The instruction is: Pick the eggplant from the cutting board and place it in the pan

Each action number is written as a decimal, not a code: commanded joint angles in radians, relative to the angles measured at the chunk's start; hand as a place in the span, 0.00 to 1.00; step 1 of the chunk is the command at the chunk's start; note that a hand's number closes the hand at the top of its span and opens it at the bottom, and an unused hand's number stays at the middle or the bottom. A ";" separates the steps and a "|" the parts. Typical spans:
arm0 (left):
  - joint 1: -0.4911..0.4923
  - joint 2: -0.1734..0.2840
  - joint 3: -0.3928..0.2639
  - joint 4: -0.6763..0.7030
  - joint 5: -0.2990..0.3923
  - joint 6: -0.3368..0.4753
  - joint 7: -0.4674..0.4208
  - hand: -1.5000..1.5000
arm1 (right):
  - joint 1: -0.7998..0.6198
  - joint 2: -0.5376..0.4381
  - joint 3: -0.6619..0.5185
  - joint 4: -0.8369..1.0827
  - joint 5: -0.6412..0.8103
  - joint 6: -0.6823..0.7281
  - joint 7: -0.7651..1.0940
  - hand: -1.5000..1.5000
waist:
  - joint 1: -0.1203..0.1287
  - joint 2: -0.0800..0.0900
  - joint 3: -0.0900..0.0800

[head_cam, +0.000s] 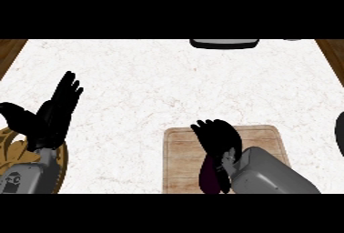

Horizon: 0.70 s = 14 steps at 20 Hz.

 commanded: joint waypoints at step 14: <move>-0.029 -0.056 0.042 0.003 -0.042 -0.030 0.013 0.50 | 0.097 0.187 -0.066 0.179 0.284 -0.004 -0.186 1.00 | 0.002 0.001 0.000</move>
